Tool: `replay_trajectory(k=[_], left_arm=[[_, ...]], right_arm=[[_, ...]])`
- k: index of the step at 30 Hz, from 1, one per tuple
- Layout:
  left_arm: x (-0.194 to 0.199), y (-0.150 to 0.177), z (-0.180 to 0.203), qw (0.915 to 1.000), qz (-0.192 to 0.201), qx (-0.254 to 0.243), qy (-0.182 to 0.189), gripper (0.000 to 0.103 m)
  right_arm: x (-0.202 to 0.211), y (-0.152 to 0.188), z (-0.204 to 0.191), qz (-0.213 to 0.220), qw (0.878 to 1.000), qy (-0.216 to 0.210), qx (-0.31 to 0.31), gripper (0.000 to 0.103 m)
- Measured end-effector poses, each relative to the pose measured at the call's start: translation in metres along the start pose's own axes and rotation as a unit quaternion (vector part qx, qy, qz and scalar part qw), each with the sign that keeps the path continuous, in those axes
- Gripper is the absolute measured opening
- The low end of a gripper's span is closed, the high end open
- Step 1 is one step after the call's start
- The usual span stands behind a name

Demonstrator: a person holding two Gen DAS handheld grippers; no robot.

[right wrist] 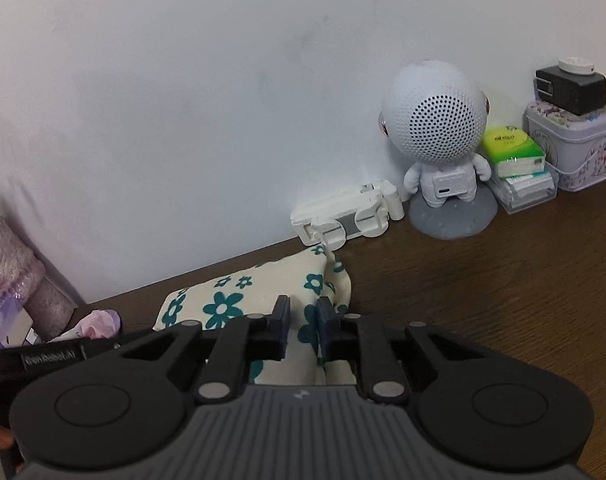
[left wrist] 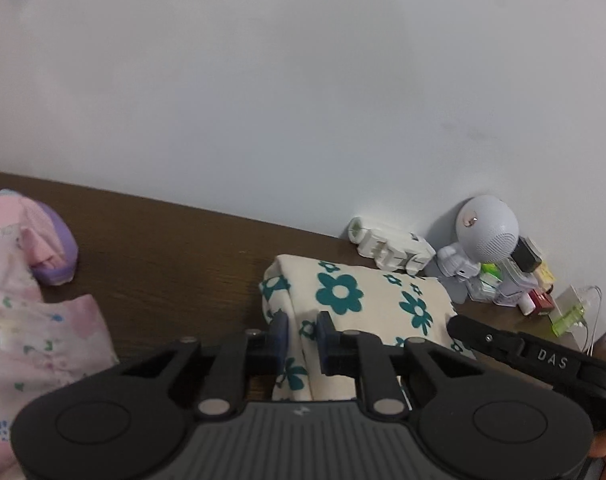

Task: Fold clothes
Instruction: 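Lower the block onto the table beside the white robot speaker with both grippers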

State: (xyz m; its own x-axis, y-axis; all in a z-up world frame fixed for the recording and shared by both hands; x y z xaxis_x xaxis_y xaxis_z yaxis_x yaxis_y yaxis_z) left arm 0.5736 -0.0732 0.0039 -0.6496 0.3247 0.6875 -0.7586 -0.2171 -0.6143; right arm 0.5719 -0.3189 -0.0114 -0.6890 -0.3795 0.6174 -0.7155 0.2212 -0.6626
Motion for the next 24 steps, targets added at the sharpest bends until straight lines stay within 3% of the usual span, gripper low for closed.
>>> replay_trajectory(k=[1, 3, 5, 7, 8, 9, 10, 11, 13, 14, 15, 16, 17, 19, 20, 22, 23, 24], left_arm=[[0.002, 0.0, -0.001, 1.0, 0.005, 0.004, -0.005, 0.02], [0.009, -0.002, -0.003, 0.9996, 0.022, 0.015, -0.008, 0.039], [0.015, -0.003, -0.005, 0.9991, 0.035, 0.023, -0.002, 0.04], [0.013, -0.003, -0.004, 0.9994, 0.026, 0.02, 0.008, 0.039], [0.01, -0.002, -0.003, 0.9997, 0.017, 0.015, 0.009, 0.032], [0.007, -0.001, -0.001, 0.9999, 0.009, 0.01, 0.01, 0.013], [0.004, 0.0, 0.001, 0.9999, 0.001, 0.003, 0.01, 0.006], [0.002, 0.001, 0.003, 0.9999, -0.001, -0.006, 0.008, 0.007], [0.003, 0.002, 0.003, 0.9999, 0.005, -0.004, 0.011, 0.008], [0.004, 0.003, 0.002, 0.9999, 0.009, -0.001, 0.014, 0.016], [0.006, 0.003, 0.001, 0.9998, 0.013, 0.002, 0.016, 0.036], [0.007, 0.003, 0.0, 0.9997, 0.017, 0.005, 0.019, 0.047], [0.009, 0.004, -0.001, 0.9994, 0.024, 0.009, 0.023, 0.052], [0.011, 0.005, 0.001, 0.9992, 0.024, -0.004, 0.033, 0.02], [0.009, 0.006, 0.003, 0.9991, 0.015, -0.013, 0.037, 0.001], [0.01, 0.01, 0.005, 0.9989, 0.014, -0.02, 0.04, 0.004], [0.011, 0.012, 0.004, 0.9989, 0.017, -0.018, 0.04, 0.012], [0.014, 0.014, 0.003, 0.9989, 0.022, -0.013, 0.039, 0.033]], right_arm=[[0.001, 0.0, 0.0, 0.001, 1.0, 0.0, -0.001, 0.019], [0.003, 0.0, 0.002, 0.003, 1.0, -0.006, -0.008, 0.03], [0.006, 0.001, 0.004, 0.005, 1.0, -0.01, -0.013, 0.031], [0.006, 0.002, 0.006, 0.003, 1.0, -0.015, -0.016, 0.031], [0.006, 0.003, 0.007, 0.002, 1.0, -0.018, -0.018, 0.031], [0.006, 0.004, 0.007, 0.0, 1.0, -0.021, -0.02, 0.03], [0.005, 0.005, 0.008, -0.001, 1.0, -0.023, -0.02, 0.02], [0.005, 0.007, 0.007, -0.001, 1.0, -0.023, -0.017, 0.012], [0.004, 0.008, 0.004, -0.001, 1.0, -0.022, -0.011, 0.012], [0.004, 0.009, 0.003, 0.0, 1.0, -0.021, -0.008, 0.014], [0.005, 0.009, 0.003, -0.001, 1.0, -0.022, -0.009, 0.016], [0.006, 0.009, 0.004, -0.002, 1.0, -0.026, -0.013, 0.028], [0.007, 0.009, 0.005, -0.002, 0.999, -0.029, -0.015, 0.04], [0.011, 0.011, 0.006, 0.001, 0.999, -0.033, -0.013, 0.039], [0.012, 0.012, 0.007, 0.002, 0.999, -0.034, -0.012, 0.025], [0.013, 0.016, 0.008, -0.001, 0.999, -0.038, -0.012, 0.01], [0.015, 0.018, 0.009, 0.001, 0.999, -0.041, -0.014, 0.01], [0.017, 0.02, 0.009, 0.002, 0.999, -0.045, -0.016, 0.01]])
Point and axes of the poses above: each gripper's, at about its wrist camera, not at the fingertips, and x roughly against the way its jaws point, z to its right, y to its underside, the point moved 4 cm from there along -x, roughly the way its jaws point, and after that the axes turned 5 degrees about -z, right-handed, at the moved point
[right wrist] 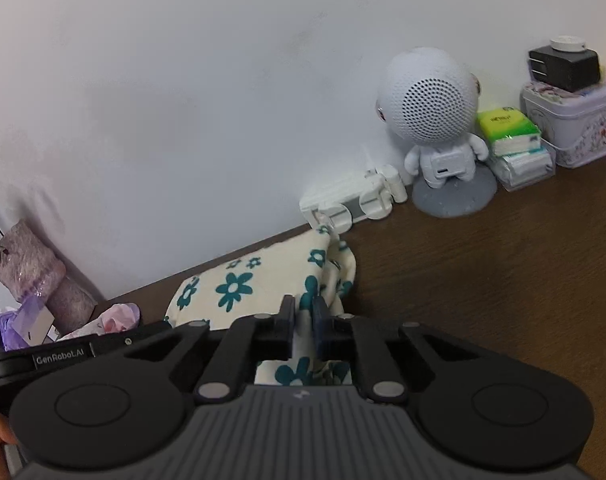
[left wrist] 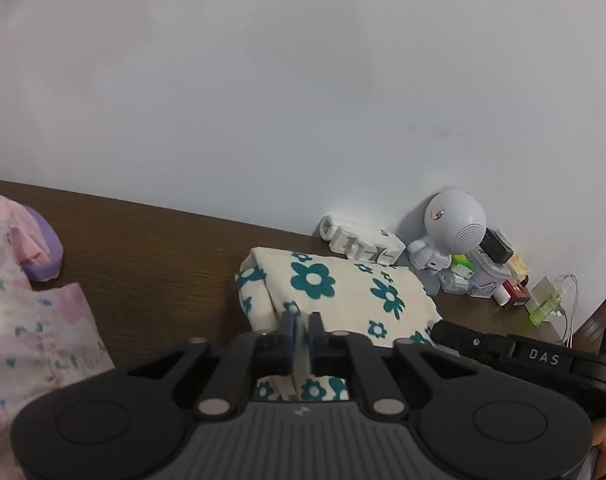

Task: Fold clothes
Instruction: 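Lower the block onto the table beside the white robot speaker with both grippers, then open both grippers and pull them back from the placed block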

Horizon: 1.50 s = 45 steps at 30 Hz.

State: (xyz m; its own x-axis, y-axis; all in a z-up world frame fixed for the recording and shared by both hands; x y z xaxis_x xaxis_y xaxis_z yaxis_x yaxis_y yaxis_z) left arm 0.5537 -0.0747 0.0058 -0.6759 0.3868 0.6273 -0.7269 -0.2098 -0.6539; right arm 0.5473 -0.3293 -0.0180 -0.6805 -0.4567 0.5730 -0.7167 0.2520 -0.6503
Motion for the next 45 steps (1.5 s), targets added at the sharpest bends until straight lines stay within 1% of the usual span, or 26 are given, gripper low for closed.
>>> replay_trajectory(k=[1, 2, 3, 4, 5, 6, 7, 8, 9, 10, 11, 12, 13, 14, 15, 16, 17, 18, 19, 20, 22, 24, 26, 30, 35, 45], left_arm=[[0.002, 0.002, -0.001, 1.0, 0.006, 0.005, 0.0, 0.046], [0.006, 0.004, 0.0, 0.9998, 0.017, 0.006, 0.0, 0.052], [0.007, 0.006, 0.001, 0.9998, 0.022, -0.002, 0.001, 0.041], [0.007, 0.007, 0.002, 0.9997, 0.021, -0.012, 0.002, 0.029], [0.006, 0.009, 0.004, 0.9997, 0.014, -0.018, 0.005, 0.003], [0.006, 0.01, 0.004, 0.9997, 0.01, -0.02, 0.006, 0.005], [0.007, 0.011, 0.004, 0.9997, 0.012, -0.022, 0.005, 0.006], [0.009, 0.012, 0.004, 0.9997, 0.016, -0.02, 0.004, 0.013], [0.011, 0.013, 0.003, 0.9997, 0.021, -0.015, 0.004, 0.032], [0.013, 0.014, 0.002, 0.9997, 0.024, -0.009, 0.003, 0.04], [0.015, 0.016, 0.003, 0.9995, 0.028, -0.015, 0.006, 0.036], [0.016, 0.018, 0.005, 0.9991, 0.031, -0.028, 0.009, 0.015], [0.017, 0.019, 0.005, 0.9989, 0.033, -0.033, 0.009, 0.011], [0.018, 0.02, 0.005, 0.9988, 0.035, -0.035, 0.006, 0.016], [0.02, 0.021, 0.006, 0.9986, 0.04, -0.035, 0.001, 0.031], [0.023, 0.023, 0.007, 0.998, 0.052, -0.034, -0.009, 0.044], [0.027, 0.026, 0.008, 0.9969, 0.068, -0.032, -0.022, 0.072], [0.032, 0.029, 0.009, 0.995, 0.087, -0.036, -0.033, 0.086], [0.037, 0.032, 0.011, 0.9923, 0.108, -0.044, -0.041, 0.088], [0.042, 0.036, 0.013, 0.989, 0.129, -0.052, -0.05, 0.088], [0.047, 0.041, 0.017, 0.9847, 0.144, -0.071, -0.066, 0.091], [0.051, 0.045, 0.022, 0.9816, 0.15, -0.085, -0.082, 0.102], [0.054, 0.049, 0.025, 0.9789, 0.153, -0.095, -0.096, 0.103], [0.057, 0.06, 0.032, 0.9754, 0.14, -0.124, -0.118, 0.103], [0.06, 0.073, 0.037, 0.9775, 0.099, -0.147, -0.114, 0.103], [0.078, 0.1, 0.043, 0.9786, 0.095, -0.142, -0.115, 0.103]], right_arm=[[0.002, 0.002, 0.001, 0.002, 1.0, -0.004, -0.002, 0.015], [0.003, 0.004, 0.001, 0.002, 1.0, -0.006, -0.001, 0.029], [0.004, 0.005, 0.0, 0.002, 1.0, -0.008, 0.003, 0.033], [0.005, 0.007, 0.0, 0.002, 1.0, -0.01, 0.007, 0.03], [0.006, 0.009, -0.001, 0.002, 1.0, -0.007, 0.014, 0.015], [0.005, 0.011, -0.002, 0.001, 1.0, -0.003, 0.021, 0.01], [0.005, 0.012, -0.003, 0.0, 1.0, -0.002, 0.025, 0.01], [0.005, 0.013, -0.004, 0.001, 1.0, -0.003, 0.025, 0.011], [0.006, 0.013, -0.003, 0.003, 1.0, -0.005, 0.021, 0.013], [0.007, 0.014, -0.002, 0.004, 1.0, -0.006, 0.019, 0.019], [0.008, 0.015, -0.001, 0.004, 1.0, -0.006, 0.02, 0.022], [0.009, 0.016, -0.001, 0.004, 1.0, -0.006, 0.02, 0.022], [0.01, 0.017, 0.0, 0.004, 1.0, -0.005, 0.021, 0.016], [0.011, 0.018, 0.0, 0.005, 1.0, -0.004, 0.021, 0.015], [0.012, 0.02, 0.0, 0.007, 1.0, -0.002, 0.023, 0.016], [0.013, 0.021, -0.001, 0.008, 1.0, 0.0, 0.024, 0.025], [0.014, 0.022, -0.001, 0.01, 1.0, 0.002, 0.025, 0.052], [0.016, 0.024, -0.003, 0.014, 0.999, 0.004, 0.03, 0.063], [0.019, 0.025, -0.005, 0.021, 0.999, 0.005, 0.04, 0.069], [0.022, 0.027, -0.008, 0.028, 0.998, 0.006, 0.05, 0.07], [0.028, 0.031, -0.013, 0.041, 0.997, 0.007, 0.07, 0.077], [0.033, 0.034, -0.018, 0.054, 0.994, 0.009, 0.09, 0.083], [0.037, 0.036, -0.024, 0.064, 0.992, 0.013, 0.106, 0.103], [0.041, 0.042, -0.033, 0.068, 0.989, 0.022, 0.129, 0.103], [0.042, 0.052, -0.039, 0.065, 0.987, 0.045, 0.142, 0.103], [0.062, 0.077, -0.054, 0.073, 0.984, 0.054, 0.15, 0.103]])
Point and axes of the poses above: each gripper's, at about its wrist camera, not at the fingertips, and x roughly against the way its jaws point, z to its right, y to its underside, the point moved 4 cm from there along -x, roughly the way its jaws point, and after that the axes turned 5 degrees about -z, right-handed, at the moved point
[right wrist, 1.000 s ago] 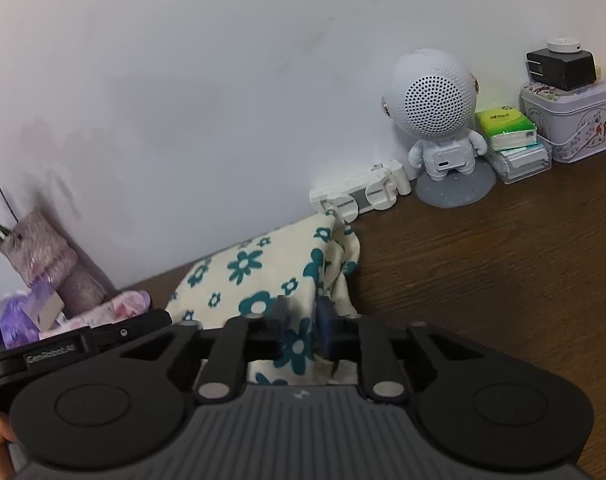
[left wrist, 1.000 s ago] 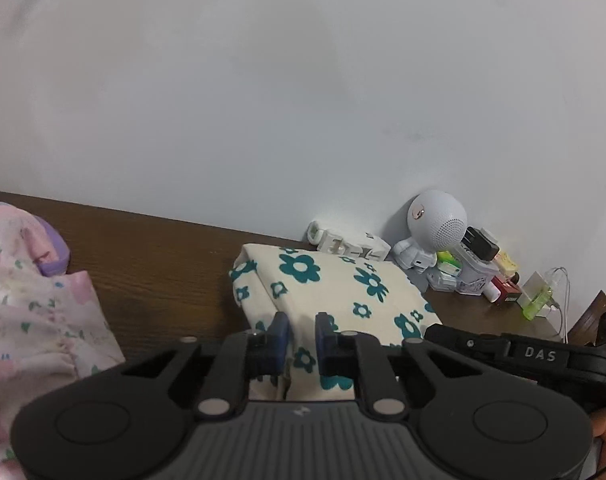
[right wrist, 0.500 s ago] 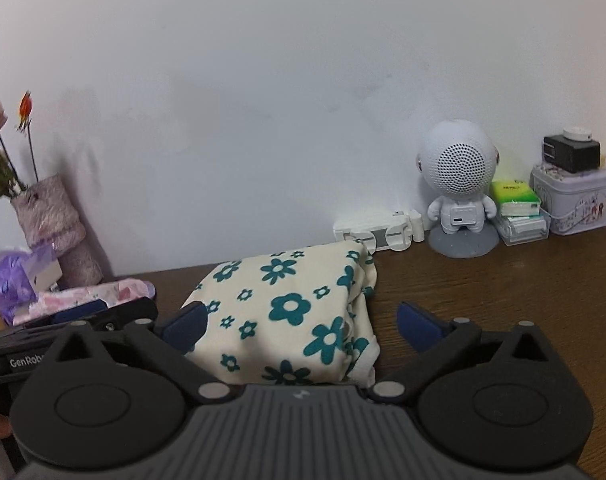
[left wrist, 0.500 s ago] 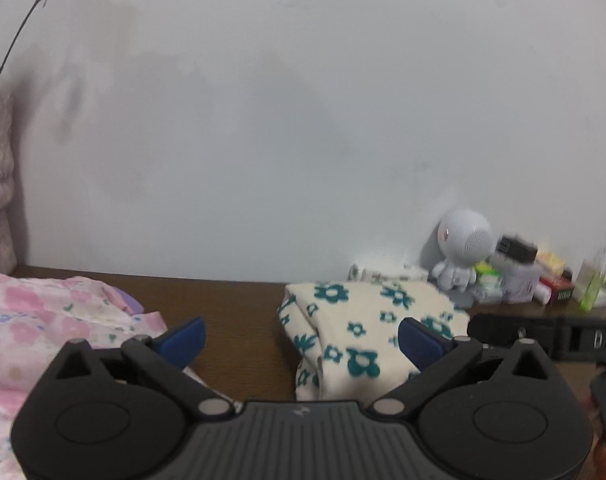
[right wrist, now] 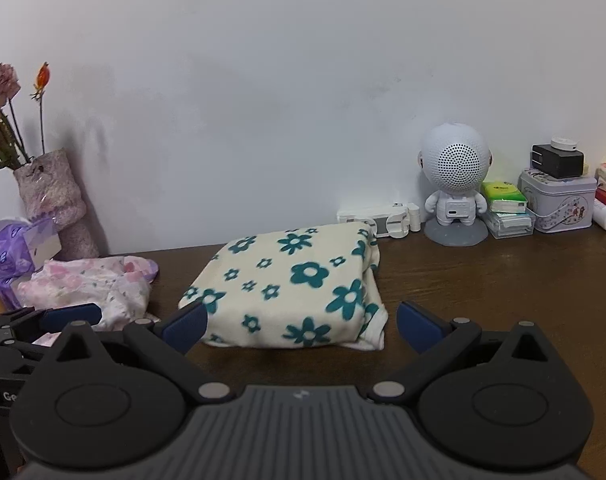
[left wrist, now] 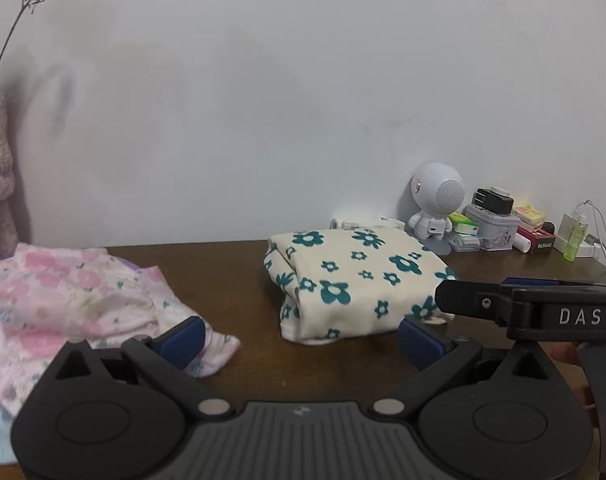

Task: Fold clothes
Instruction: 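Open both grippers and pull them back from the placed block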

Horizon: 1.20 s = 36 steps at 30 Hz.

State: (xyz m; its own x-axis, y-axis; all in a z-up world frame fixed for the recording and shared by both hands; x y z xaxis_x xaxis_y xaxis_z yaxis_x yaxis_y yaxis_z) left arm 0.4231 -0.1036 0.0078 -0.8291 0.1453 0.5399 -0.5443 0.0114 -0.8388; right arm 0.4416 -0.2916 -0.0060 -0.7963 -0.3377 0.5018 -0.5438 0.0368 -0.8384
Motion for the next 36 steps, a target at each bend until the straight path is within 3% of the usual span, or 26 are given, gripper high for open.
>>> replay_trajectory(k=[22, 30, 36], left_arm=[[0.093, 0.06, -0.011, 0.9995, -0.022, 0.017, -0.016, 0.103], [0.144, 0.085, -0.025, 0.9983, -0.031, 0.047, -0.013, 0.103], [0.194, 0.106, -0.031, 0.9988, -0.022, 0.041, -0.014, 0.103]], right_arm=[[0.083, 0.057, -0.038, -0.017, 1.0, 0.02, -0.007, 0.103], [0.124, 0.082, -0.065, -0.023, 1.0, 0.019, -0.003, 0.103], [0.158, 0.105, -0.088, -0.034, 0.999, 0.008, 0.005, 0.103]])
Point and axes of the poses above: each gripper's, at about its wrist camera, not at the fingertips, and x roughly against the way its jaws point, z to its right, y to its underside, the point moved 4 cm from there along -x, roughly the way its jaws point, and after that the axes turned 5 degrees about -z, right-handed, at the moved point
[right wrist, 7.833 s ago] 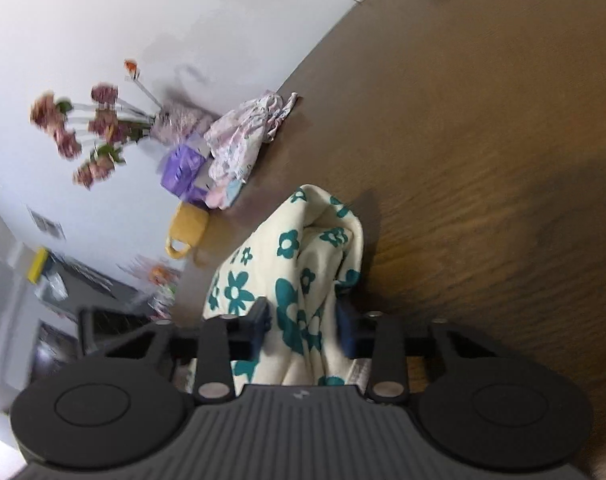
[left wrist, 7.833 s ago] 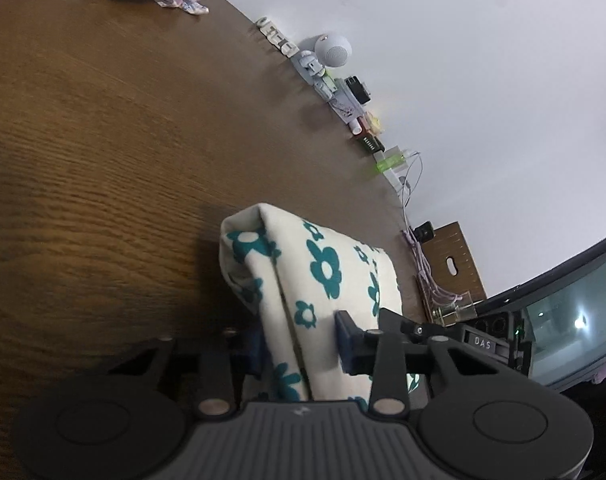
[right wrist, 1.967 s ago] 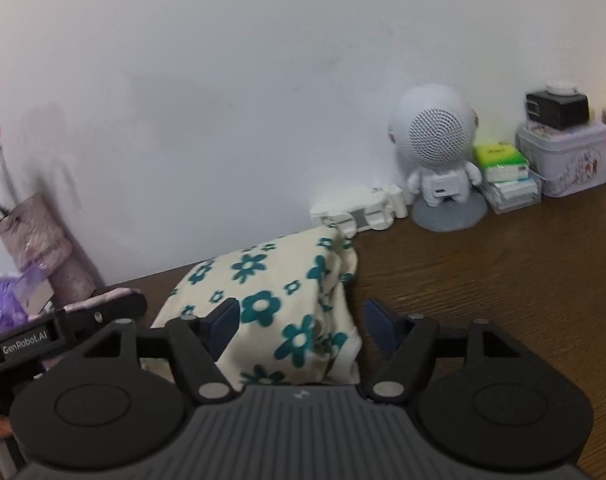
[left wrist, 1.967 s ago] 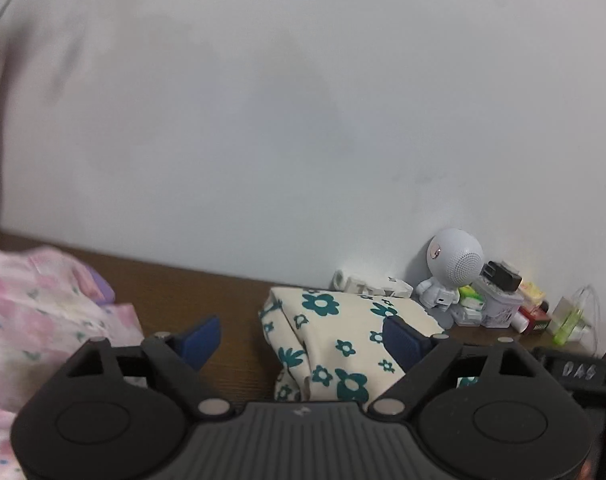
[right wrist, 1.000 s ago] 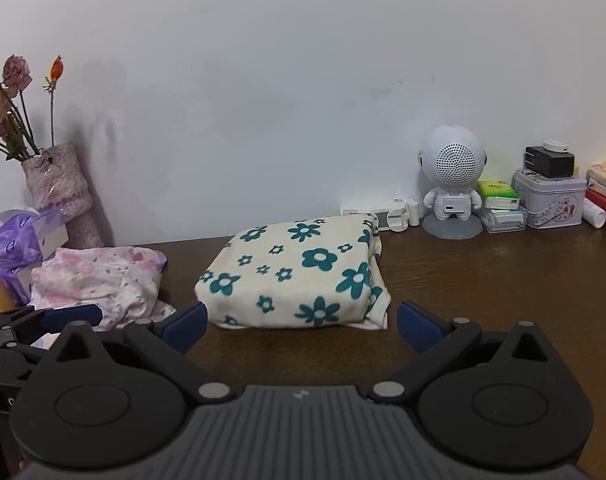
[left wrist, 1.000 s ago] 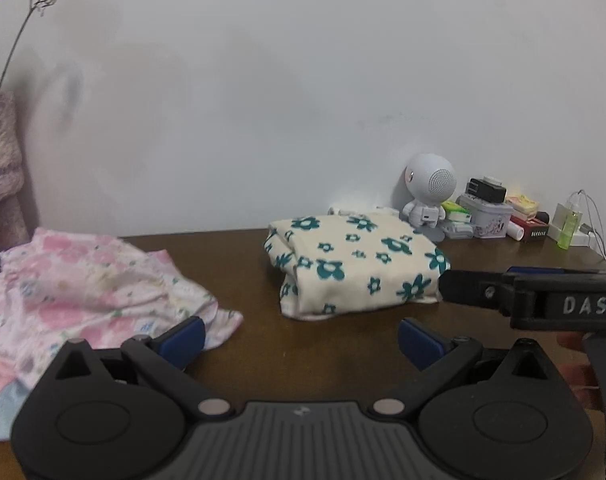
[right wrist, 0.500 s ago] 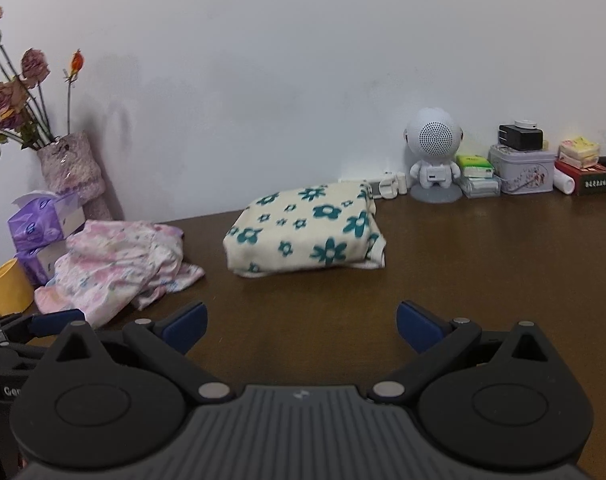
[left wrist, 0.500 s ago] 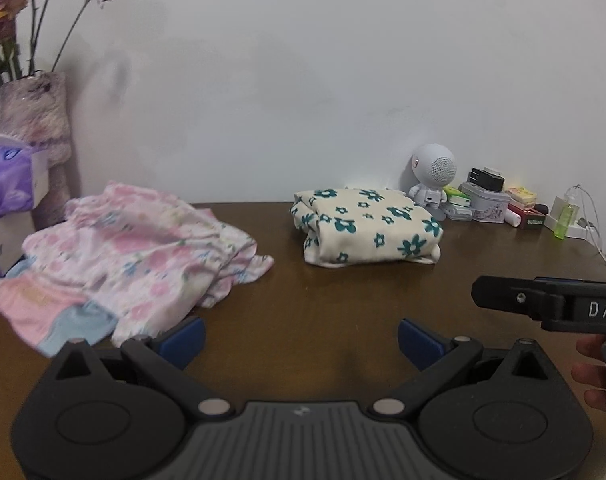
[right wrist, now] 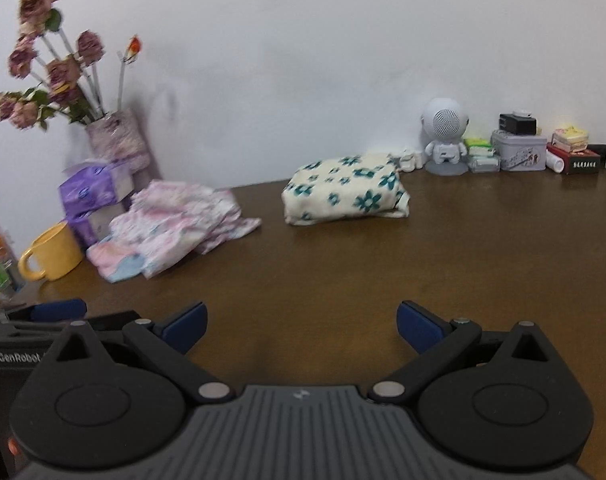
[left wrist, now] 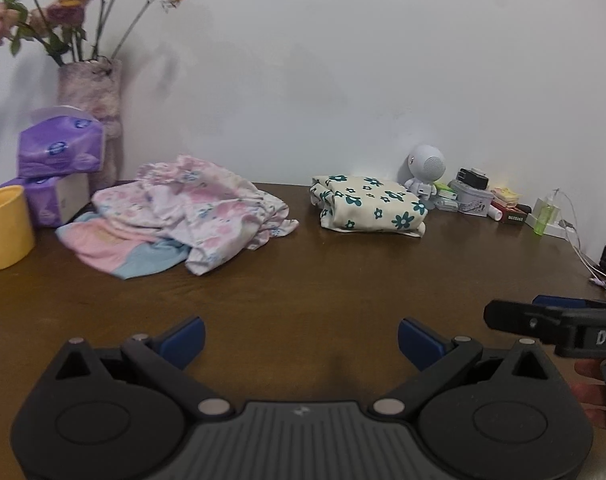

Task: Fold clothes
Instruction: 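Open both grippers and pull them back from the placed block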

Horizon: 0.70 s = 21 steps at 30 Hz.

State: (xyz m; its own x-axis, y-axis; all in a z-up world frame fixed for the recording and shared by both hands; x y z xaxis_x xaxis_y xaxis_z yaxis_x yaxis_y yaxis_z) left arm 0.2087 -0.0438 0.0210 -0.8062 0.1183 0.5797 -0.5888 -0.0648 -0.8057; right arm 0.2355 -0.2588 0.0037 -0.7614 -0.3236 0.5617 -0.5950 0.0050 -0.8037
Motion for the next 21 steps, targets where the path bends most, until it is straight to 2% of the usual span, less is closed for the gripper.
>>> replay_trajectory(k=[8, 21], left_arm=[[0.053, 0.04, 0.003, 0.9999, -0.002, -0.012, 0.009, 0.103], [0.099, 0.081, 0.007, 0.9994, 0.0, -0.03, 0.016, 0.103]], right_arm=[[0.039, 0.04, -0.024, -0.013, 1.0, 0.007, 0.012, 0.103], [0.085, 0.078, -0.041, -0.004, 1.0, 0.014, 0.018, 0.103]])
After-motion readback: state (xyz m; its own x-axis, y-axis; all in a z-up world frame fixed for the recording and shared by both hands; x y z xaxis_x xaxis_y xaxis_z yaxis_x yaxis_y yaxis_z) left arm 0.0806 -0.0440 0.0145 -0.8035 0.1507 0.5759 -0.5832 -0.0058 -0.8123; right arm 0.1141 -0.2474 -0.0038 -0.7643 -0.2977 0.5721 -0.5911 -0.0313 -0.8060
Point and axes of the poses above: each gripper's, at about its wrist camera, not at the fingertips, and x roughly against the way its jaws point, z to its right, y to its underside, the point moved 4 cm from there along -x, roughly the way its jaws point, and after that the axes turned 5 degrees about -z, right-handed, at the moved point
